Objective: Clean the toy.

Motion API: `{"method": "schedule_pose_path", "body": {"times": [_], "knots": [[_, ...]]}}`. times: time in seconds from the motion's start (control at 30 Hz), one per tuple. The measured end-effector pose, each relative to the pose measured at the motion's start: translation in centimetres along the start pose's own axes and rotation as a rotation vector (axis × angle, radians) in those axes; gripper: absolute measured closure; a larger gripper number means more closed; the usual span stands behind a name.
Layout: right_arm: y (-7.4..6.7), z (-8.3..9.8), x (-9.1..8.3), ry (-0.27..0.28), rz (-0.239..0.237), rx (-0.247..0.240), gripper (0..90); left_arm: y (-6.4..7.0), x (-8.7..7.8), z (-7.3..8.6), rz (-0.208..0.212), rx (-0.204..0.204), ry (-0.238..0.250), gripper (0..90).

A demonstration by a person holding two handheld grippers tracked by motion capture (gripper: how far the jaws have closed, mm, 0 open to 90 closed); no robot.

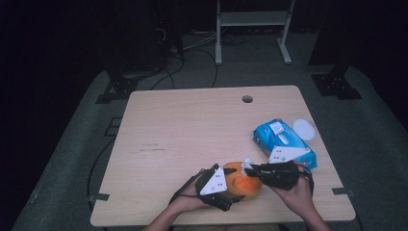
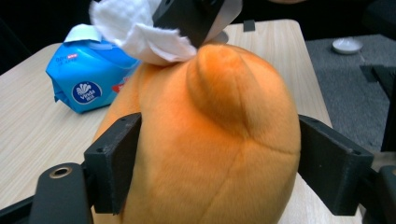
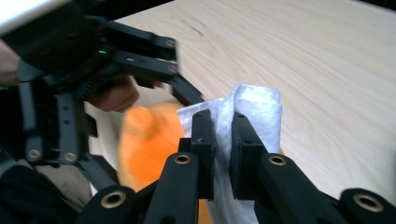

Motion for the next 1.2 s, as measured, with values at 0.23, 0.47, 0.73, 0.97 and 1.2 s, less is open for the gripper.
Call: {"method": "schedule_pose_path", "body": {"times": [0.23,0.47,0.73,0.97,1.2], "knots": [[-0.7,-0.3,0.7,-0.01,-0.031,-0.011,81.3,0.7,0.2,0.0,0.016,0.06,-0.01,20.4],[1.2,0.4,0.1,-0.017,0.013,0.035,81.3,0.5,0.1,0.0,0.022,0.051,-0.007,21.3],[0.6,0.1,0.2,-0.016,-0.008,0.03,81.2,0.5,0.1,0.0,0.028,0.059,-0.011,21.0],[2.0,0.8,-0.5,-0.012,0.015,0.072,81.3,-0.3,-0.2,0.3,0.022,0.002,-0.003,21.6],[2.6,1.2,-1.5,0.014,0.014,0.1,81.3,-1.2,-0.5,0.6,0.019,-0.064,0.003,21.7]]}}
Point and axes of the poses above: each handheld gripper's, and its own axes: x roughly forward along the jaws, z roughly out of its underside, y roughly to its right, the point moved 1 cm from there along x, roughly forward along the jaws, and after that the axes turned 6 degrees about -z, right-handed, at the moved point
